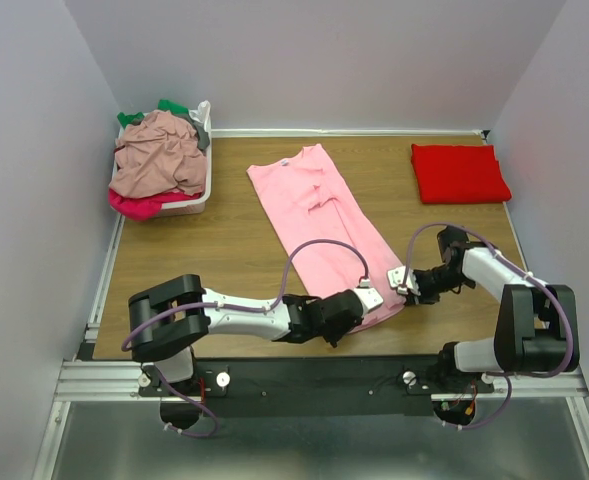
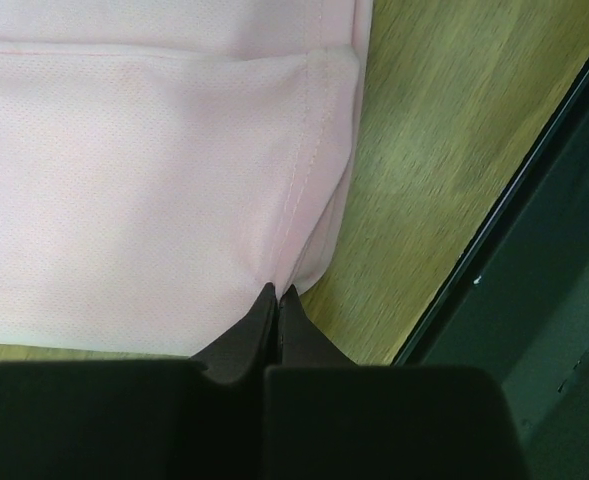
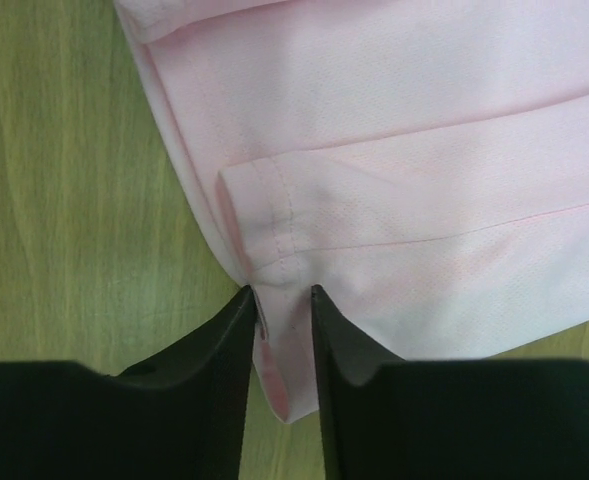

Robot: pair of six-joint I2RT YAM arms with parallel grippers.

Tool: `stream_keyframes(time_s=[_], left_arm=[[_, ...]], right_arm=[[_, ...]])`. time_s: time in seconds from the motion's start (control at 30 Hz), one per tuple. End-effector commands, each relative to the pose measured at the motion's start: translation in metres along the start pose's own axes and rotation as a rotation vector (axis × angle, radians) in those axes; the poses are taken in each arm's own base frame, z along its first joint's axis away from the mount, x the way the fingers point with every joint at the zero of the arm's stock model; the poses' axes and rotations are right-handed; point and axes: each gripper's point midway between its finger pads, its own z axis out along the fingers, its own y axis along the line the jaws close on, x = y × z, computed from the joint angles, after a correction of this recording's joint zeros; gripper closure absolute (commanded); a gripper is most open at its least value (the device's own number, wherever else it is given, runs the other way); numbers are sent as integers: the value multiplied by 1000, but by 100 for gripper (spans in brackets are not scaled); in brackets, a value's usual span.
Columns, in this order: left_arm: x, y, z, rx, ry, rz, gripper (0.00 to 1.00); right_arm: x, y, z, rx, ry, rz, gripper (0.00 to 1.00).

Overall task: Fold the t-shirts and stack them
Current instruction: Fold the tshirt

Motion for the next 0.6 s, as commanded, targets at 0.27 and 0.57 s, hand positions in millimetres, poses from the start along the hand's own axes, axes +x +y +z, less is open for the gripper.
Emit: stream_keyframes(time_s=[0.27,0.57], left_arm=[[-13,-3,-5,40,-51,-9,100],[-14,-2,-9,50,-67,-20,100]], right_arm=[[39,-11,10,23,166,-85,100],[30,-9,2,43,158,-70,100]])
